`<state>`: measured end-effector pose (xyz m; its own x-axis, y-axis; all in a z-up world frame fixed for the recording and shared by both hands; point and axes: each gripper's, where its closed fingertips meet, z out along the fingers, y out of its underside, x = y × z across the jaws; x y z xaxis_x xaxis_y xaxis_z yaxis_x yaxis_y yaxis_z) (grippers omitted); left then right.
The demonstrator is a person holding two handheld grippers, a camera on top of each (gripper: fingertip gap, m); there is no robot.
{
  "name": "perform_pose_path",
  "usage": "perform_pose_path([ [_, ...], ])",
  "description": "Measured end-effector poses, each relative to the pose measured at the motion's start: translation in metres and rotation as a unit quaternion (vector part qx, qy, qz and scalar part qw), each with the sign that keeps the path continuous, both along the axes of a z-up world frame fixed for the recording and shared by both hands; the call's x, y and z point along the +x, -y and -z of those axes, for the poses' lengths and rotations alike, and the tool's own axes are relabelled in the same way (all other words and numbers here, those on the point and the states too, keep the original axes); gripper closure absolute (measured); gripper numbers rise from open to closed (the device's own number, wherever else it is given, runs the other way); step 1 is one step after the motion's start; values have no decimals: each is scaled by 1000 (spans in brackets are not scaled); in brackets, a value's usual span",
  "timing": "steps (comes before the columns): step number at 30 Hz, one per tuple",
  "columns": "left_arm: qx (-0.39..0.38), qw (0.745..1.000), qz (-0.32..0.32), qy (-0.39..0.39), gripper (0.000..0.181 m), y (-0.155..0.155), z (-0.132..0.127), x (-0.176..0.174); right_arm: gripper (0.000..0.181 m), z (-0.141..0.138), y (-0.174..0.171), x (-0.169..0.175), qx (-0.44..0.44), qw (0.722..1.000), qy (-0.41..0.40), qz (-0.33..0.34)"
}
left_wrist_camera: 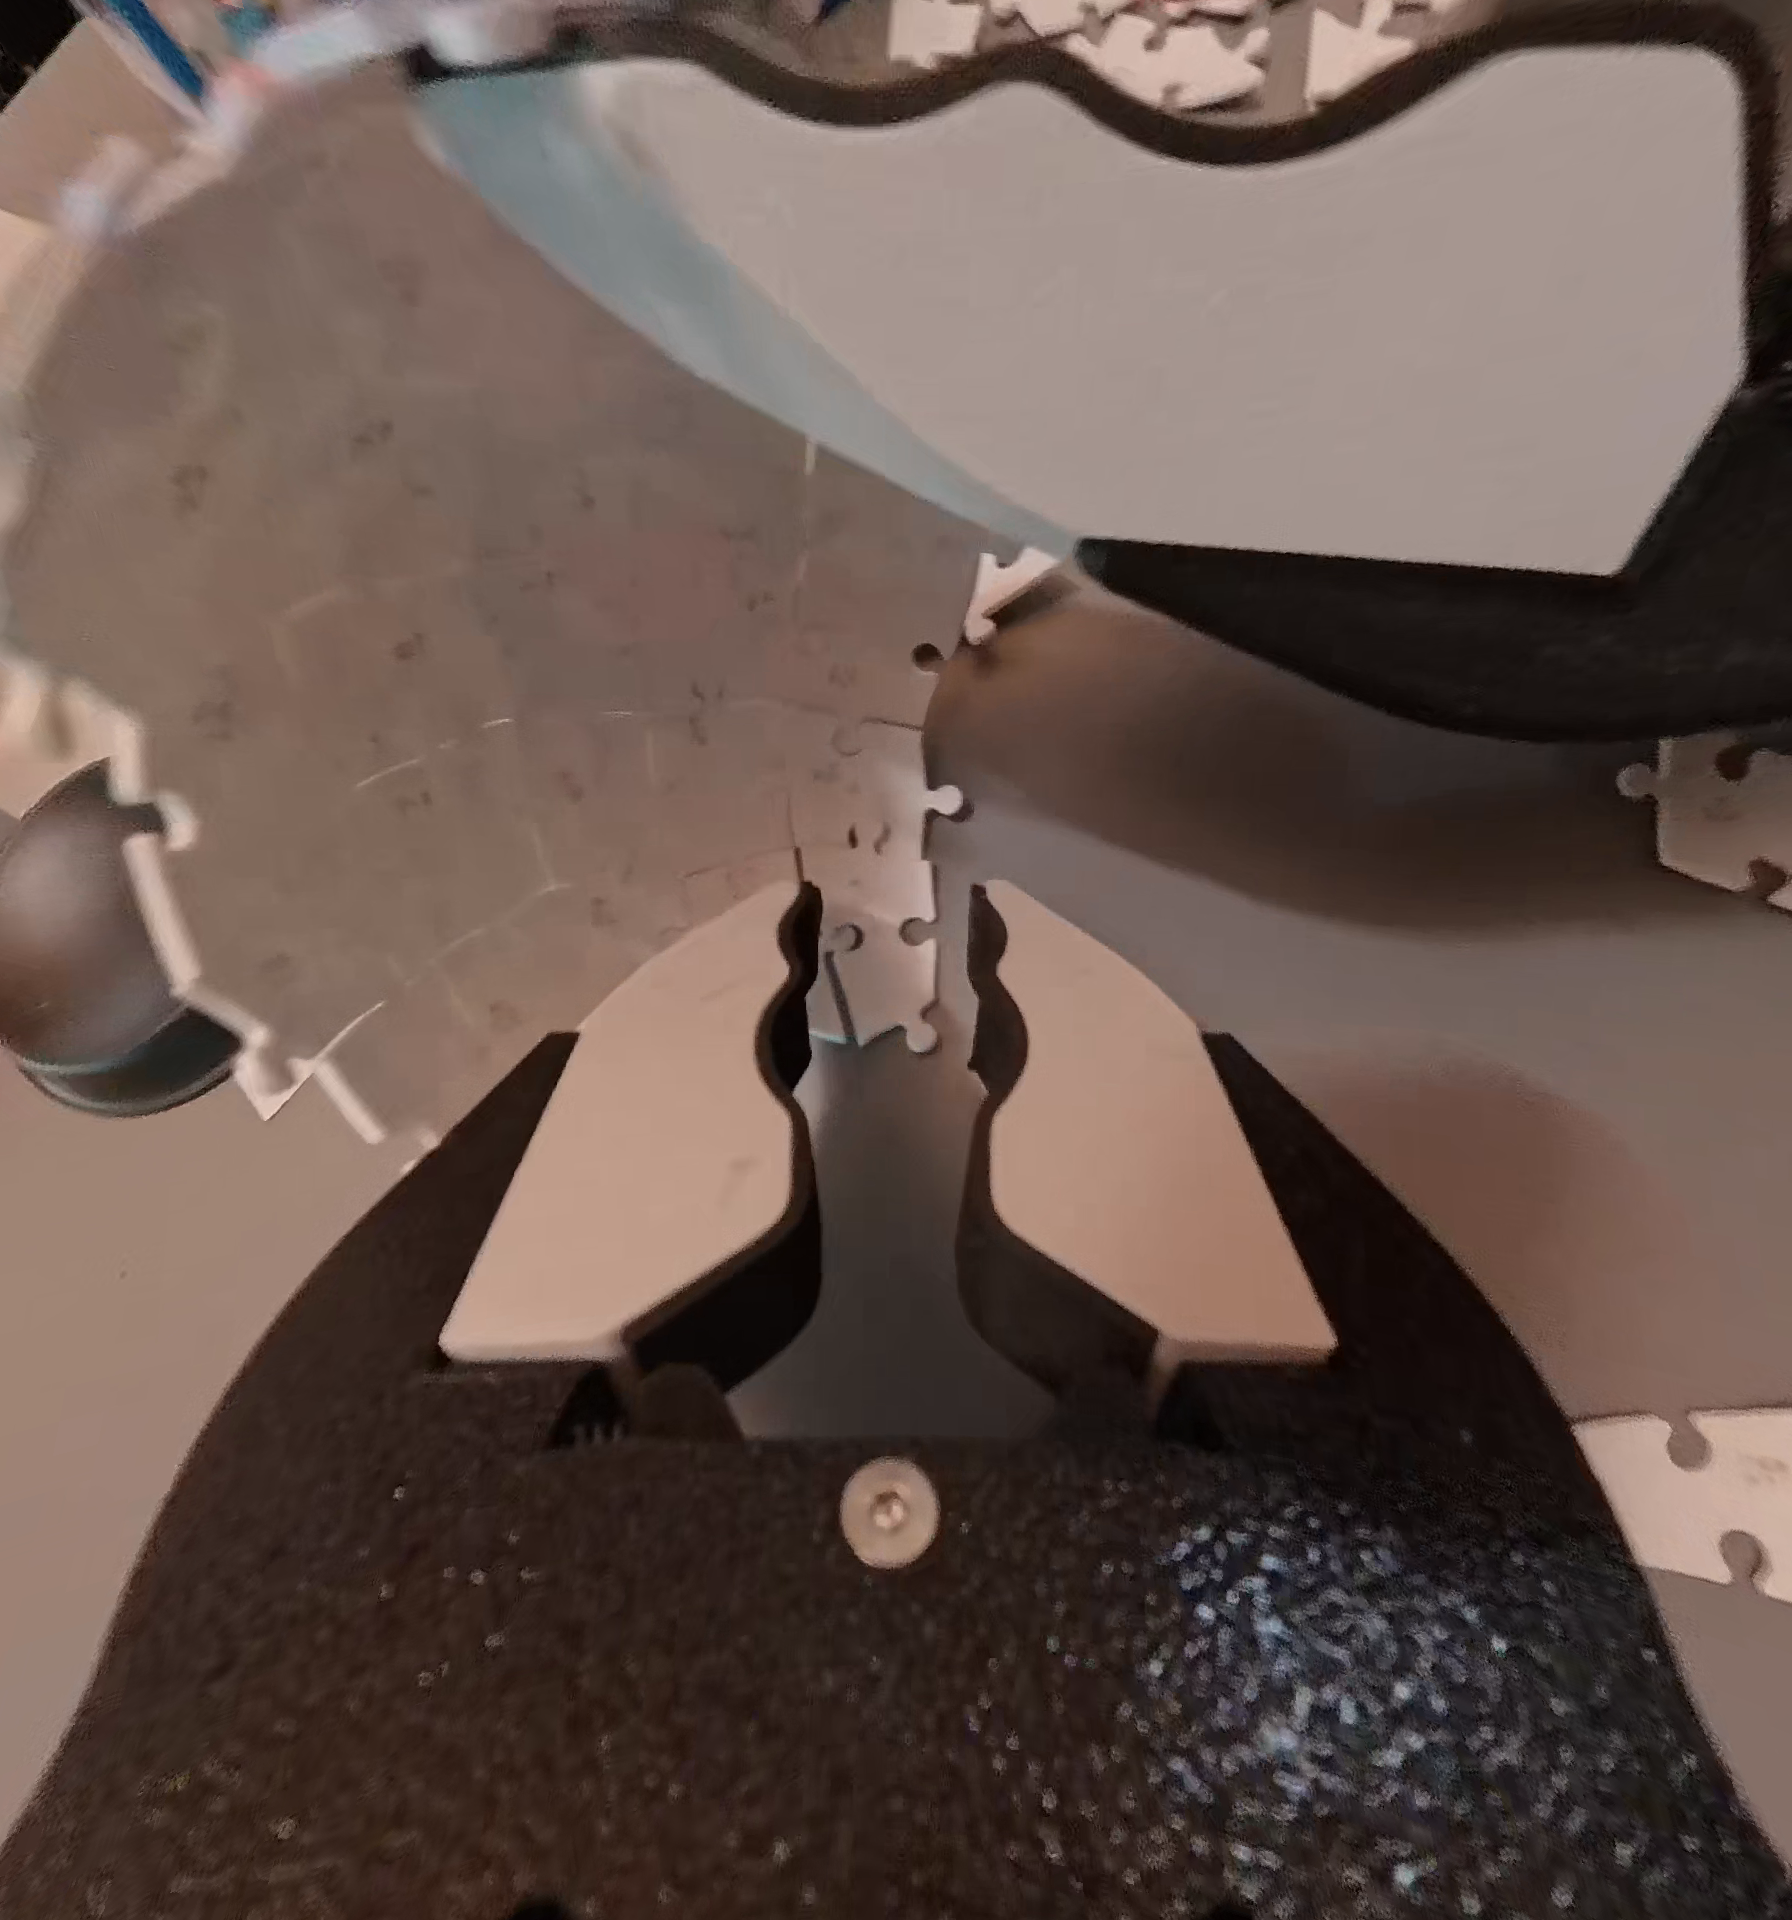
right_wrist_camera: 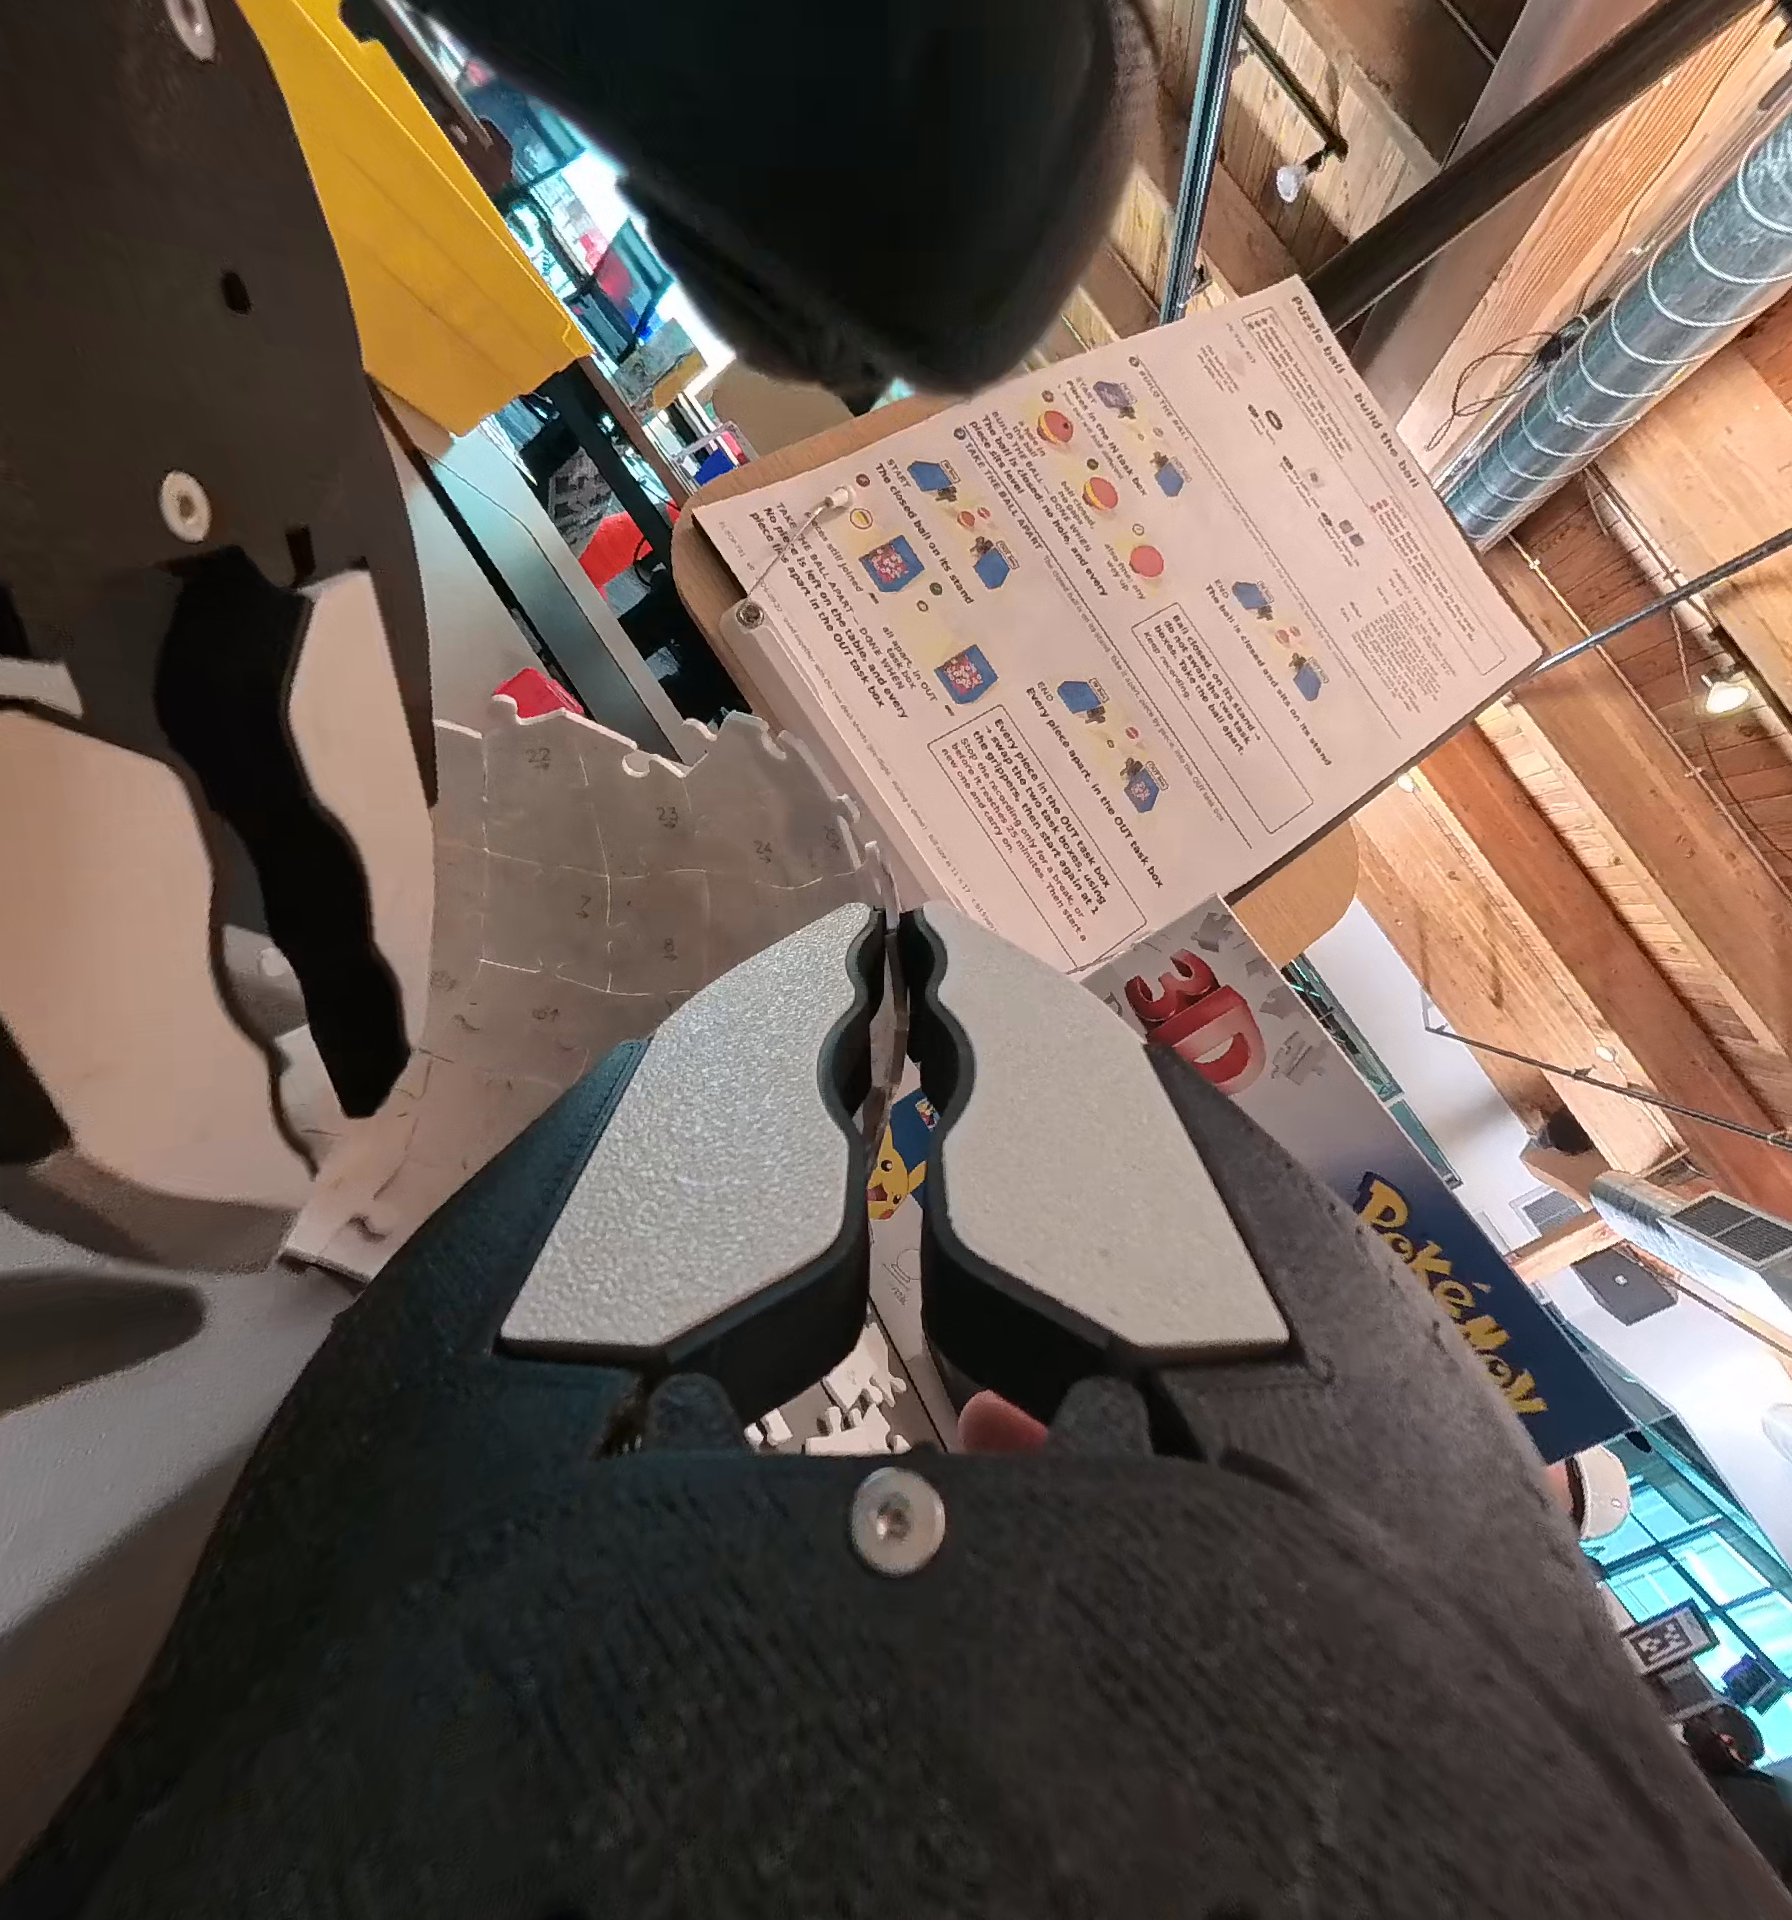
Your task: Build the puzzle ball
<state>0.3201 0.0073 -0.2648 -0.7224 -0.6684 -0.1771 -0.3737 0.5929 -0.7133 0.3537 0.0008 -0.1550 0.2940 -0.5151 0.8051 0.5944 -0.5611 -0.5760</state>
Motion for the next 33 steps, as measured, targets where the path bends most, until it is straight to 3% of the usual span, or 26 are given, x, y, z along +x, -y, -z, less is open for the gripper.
perform_pose_path([
  [11,27,999,-37,17,158,-4,4,8,178,0,0,0,0,1000,1,0],
  [22,37,998,-33,31,162,-1,2,9,178,0,0,0,-1,1000,1,0],
  [33,3,999,-15,-34,165,7,9,7,177,1,0,0,1,1000,-1,0],
])
